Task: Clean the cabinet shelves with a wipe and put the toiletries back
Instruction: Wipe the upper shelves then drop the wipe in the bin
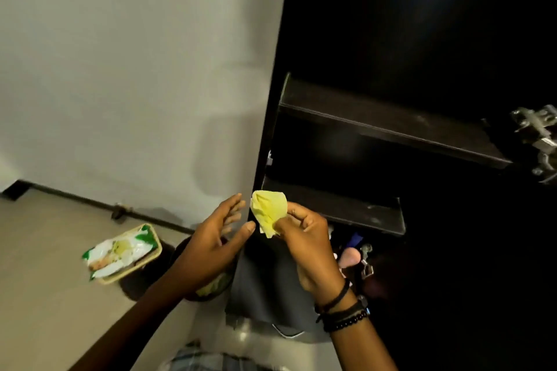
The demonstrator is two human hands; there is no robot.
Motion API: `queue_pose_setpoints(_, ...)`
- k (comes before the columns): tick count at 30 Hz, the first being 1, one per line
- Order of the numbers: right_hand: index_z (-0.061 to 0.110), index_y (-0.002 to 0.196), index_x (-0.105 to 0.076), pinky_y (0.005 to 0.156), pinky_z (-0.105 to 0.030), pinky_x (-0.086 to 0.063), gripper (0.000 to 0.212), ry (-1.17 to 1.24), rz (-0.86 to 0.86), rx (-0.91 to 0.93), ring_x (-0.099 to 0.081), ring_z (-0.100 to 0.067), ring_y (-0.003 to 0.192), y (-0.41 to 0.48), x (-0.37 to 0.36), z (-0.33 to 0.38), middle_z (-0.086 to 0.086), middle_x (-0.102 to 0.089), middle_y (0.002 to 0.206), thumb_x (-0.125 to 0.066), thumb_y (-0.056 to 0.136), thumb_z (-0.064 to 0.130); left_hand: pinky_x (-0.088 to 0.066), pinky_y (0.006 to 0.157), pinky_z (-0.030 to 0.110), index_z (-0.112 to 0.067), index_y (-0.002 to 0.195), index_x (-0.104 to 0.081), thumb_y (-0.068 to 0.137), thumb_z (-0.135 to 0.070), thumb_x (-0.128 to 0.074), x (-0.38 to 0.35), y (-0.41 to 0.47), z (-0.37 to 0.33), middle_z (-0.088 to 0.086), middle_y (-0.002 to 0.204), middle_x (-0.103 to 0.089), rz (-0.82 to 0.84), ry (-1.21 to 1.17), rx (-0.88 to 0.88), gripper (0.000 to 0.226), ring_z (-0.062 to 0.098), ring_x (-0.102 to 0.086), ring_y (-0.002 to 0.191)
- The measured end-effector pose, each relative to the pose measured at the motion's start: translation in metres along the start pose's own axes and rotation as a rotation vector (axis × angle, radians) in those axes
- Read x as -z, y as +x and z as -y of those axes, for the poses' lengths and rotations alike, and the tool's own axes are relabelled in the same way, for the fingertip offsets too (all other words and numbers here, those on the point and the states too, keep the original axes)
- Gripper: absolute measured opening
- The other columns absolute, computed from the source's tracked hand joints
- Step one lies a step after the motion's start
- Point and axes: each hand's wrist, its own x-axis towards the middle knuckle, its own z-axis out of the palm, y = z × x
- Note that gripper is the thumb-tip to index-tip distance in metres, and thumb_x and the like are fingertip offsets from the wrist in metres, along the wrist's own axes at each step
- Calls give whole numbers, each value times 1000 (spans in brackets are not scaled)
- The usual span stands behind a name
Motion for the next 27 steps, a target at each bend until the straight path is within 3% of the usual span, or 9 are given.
queue_pose_setpoints(2,6,110,-67,86,-36,-55,41,68,39,-120,-70,-23,96,-4,-7,-20,-10,-73,103,-46,82,-15,-53,91,27,-14,132,-48,76,-25,-76,-1,-7,18,0,122,-64,-26,-217,170,63,14,-63,110)
queue_pose_setpoints(4,5,112,-66,81,-34,-56,42,114,79,-187,-69,-24,96,-6,-17,-38,-11,-73,104,-45,81,-16,-58,77,26,-8,123,-57,80,-4,-71,0,-14,29,5,106,-71,-63,-344,264,45,17,-70,94)
queue_pose_setpoints(6,7,114,-64,73,-28,-57,44,125,120,-233,-69,-24,96,-7,-27,-54,-11,-72,106,-45,81,-15,-59,70,33,-6,115,-61,79,1,-68,4,-18,39,12,100,-73,-103,-433,322,37,25,-71,85)
queue_pose_setpoints(9,13,114,-63,70,-32,-56,44,96,163,-271,-68,-28,99,-7,-40,-76,-12,-70,109,-47,82,-12,-60,69,39,-4,111,-63,77,2,-70,14,-20,59,18,100,-72,-160,-487,369,36,34,-70,86)
queue_pose_setpoints(14,16,113,-65,89,-53,-53,29,54,225,-279,-64,-32,106,3,-61,-98,-12,-68,113,-61,87,4,-60,65,34,-4,98,-67,78,5,-66,39,-10,90,19,91,-72,-178,-467,398,21,32,-71,81)
queue_pose_setpoints(17,4,107,-68,90,-47,-54,19,127,250,-393,-67,-32,103,12,-78,-102,-16,-69,110,-57,92,9,-57,59,28,-4,90,-69,79,8,-65,59,-2,107,16,82,-72,-191,-419,442,17,28,-71,72)
queue_pose_setpoints(20,4,96,-71,84,-32,-58,18,100,205,-532,-71,-24,90,26,-101,-114,-13,-74,98,-54,94,11,-56,55,25,-3,88,-69,78,11,-65,82,6,129,8,73,-73,-161,-404,503,18,21,-70,66)
queue_pose_setpoints(23,6,96,-72,78,-23,-58,12,-64,169,-534,-70,-19,87,39,-118,-142,-12,-74,96,-63,88,6,-58,59,25,-2,96,-68,80,10,-64,101,13,150,11,83,-71,-125,-383,559,21,21,-68,72)
queue_pose_setpoints(27,-2,95,-70,79,-27,-58,18,-171,3,-561,-67,-19,83,64,-143,-185,-13,-71,91,-73,77,0,-57,64,24,-2,112,-61,86,2,-62,128,21,182,16,95,-65,-126,-347,683,26,20,-65,76)
